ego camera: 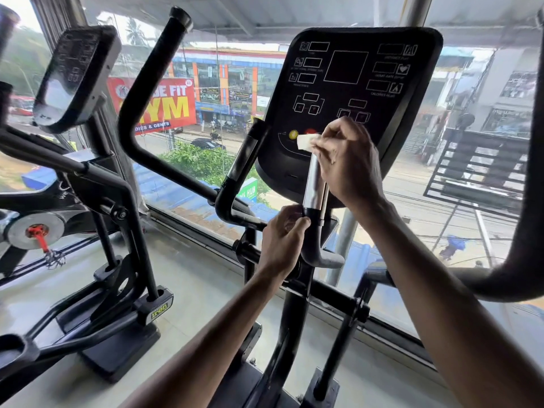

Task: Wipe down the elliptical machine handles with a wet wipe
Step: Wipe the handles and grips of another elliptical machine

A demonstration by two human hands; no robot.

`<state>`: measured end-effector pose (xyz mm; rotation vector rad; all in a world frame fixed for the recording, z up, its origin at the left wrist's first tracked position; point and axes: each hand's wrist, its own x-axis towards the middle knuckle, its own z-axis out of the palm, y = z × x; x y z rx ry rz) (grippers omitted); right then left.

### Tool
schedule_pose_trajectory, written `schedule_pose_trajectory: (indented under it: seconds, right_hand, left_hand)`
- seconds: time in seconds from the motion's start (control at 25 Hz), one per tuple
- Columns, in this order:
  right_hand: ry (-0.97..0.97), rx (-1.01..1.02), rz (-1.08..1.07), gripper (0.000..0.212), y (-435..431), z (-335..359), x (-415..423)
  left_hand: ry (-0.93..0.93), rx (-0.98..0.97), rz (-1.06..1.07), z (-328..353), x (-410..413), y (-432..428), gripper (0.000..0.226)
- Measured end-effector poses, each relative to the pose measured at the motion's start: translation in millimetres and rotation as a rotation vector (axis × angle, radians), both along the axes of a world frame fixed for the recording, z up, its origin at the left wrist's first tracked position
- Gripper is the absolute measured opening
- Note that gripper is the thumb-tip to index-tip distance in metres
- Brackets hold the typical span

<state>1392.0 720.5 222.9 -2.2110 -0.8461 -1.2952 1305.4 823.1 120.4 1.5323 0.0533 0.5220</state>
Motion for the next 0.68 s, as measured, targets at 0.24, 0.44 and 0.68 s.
schedule_pose_trajectory:
  seconds: [0.24,0.44,0.68]
  right_hand:
    - [0.020,-0.144,0.091,0.011,-5.5,-6.0,-5.3]
    - [0.082,0.145,0.033,0.019,-4.6,21.4,11.7]
    - [0.408,-0.001,0.032,0.028,-0.3,42.2,12.8]
  left_hand:
    - [-0.003,0.052,-0.027,0.1,-1.1,8.4,0.015]
    - [0.009,0.094,-0.027,0.6,3.6,11.1,0.012]
    - [0.008,0.098,-0.024,1.1,6.8,12.2,0.010]
